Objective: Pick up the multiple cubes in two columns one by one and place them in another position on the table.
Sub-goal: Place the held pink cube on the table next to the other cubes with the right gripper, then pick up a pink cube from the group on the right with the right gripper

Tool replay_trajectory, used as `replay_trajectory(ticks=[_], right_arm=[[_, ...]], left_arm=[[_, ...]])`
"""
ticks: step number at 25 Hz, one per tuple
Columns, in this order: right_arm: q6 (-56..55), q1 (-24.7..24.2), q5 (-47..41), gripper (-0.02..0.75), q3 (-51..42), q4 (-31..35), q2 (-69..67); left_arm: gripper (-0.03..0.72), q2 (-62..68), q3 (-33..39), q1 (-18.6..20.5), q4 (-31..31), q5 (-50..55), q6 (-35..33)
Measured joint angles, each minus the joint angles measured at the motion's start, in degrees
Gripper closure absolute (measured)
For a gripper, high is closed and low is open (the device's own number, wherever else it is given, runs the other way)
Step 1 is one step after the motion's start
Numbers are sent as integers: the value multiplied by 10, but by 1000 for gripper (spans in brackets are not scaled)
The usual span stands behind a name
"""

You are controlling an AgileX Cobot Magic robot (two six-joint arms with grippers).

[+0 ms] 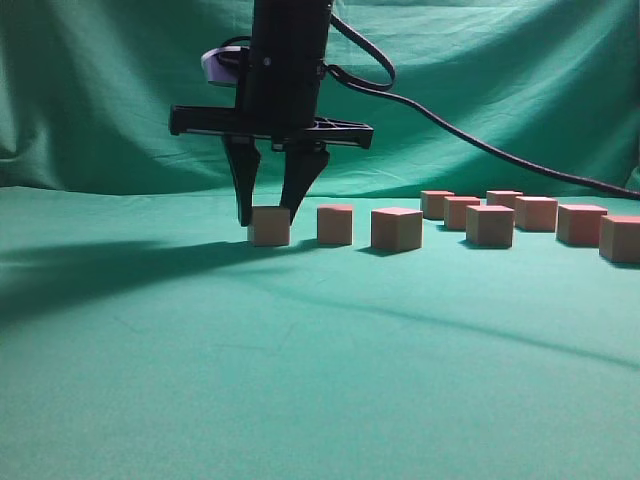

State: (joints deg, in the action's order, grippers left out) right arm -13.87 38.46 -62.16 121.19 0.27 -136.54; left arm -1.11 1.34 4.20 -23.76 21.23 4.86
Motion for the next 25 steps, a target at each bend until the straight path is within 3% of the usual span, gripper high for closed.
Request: replay_trajectory(ticks=[6,18,25], right_arm=[[29,0,0,202,28,3,-1],[77,-1,-100,218,265,-13,1],[81,-40,-110,218,271,17,105]], left_arm=[[688,0,0,0,0,0,0],[688,0,0,0,0,0,0],[688,0,0,0,0,0,0]])
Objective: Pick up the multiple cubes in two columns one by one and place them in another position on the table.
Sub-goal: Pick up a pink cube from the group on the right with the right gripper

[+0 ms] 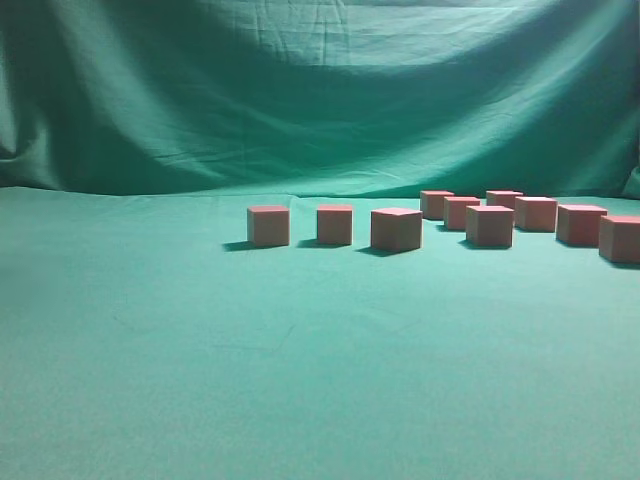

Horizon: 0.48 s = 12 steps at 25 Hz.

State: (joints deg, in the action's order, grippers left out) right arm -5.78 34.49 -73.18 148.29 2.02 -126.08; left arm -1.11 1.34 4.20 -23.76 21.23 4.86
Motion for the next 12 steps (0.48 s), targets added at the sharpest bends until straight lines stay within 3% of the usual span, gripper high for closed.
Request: replay_trajectory(ticks=[7,8,11,12], right_arm=[[0,-90,5,218,-155,25,170],[0,-117,5,218,-243,17,221],[0,-151,5,218,-369,-8,272],[0,-162,5,258,-403,-16,284]], left_arm=[[688,0,0,0,0,0,0],[688,0,0,0,0,0,0],[688,0,0,0,0,0,0],[688,0,0,0,0,0,0]])
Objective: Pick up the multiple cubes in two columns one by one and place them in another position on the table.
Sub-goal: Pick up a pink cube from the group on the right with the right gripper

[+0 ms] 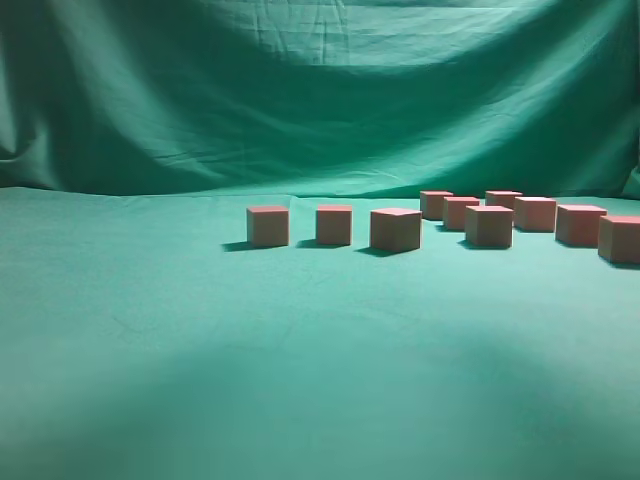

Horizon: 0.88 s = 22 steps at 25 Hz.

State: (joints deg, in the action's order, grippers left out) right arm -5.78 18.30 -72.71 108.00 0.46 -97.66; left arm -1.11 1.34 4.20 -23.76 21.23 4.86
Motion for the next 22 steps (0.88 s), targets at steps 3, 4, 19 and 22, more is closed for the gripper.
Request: replay_trajectory(ticks=[3,4,19,22], right_arm=[[0,-26,3,267,-111,-17,16],[0,-33,6,316,-139,-18,17],[-68,-56,266,316,-435,-20,-1],[-75,-57,286,316,-438,-24,-29]], left_arm=[[688,0,0,0,0,0,0],[688,0,0,0,0,0,0],[688,0,0,0,0,0,0],[688,0,0,0,0,0,0]])
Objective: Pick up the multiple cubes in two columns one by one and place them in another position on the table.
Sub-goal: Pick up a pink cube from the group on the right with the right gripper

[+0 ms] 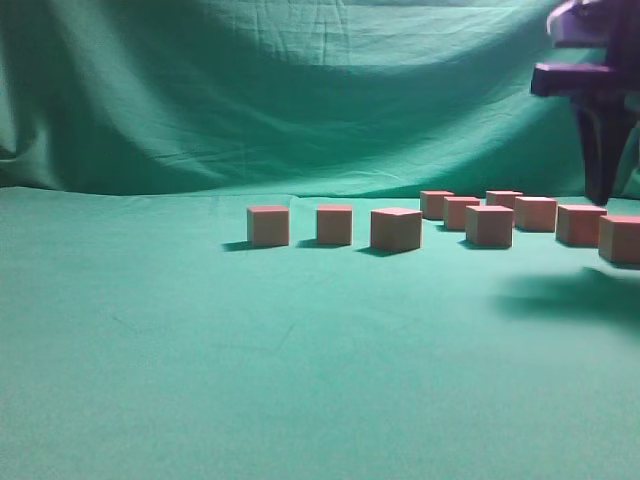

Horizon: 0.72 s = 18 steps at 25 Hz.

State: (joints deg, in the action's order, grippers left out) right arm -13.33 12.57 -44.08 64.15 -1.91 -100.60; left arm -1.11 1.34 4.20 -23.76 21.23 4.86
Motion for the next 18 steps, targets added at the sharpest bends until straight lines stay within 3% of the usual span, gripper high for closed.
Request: replay_trajectory(ticks=[7,11,18], right_arm=[[-8,0,51,316,0,0,-46],[-8,0,58,485,0,0,-51],[9,0,21,484,8,7,-37]], left_arm=[[688,0,0,0,0,0,0],[688,0,0,0,0,0,0],[688,0,0,0,0,0,0]])
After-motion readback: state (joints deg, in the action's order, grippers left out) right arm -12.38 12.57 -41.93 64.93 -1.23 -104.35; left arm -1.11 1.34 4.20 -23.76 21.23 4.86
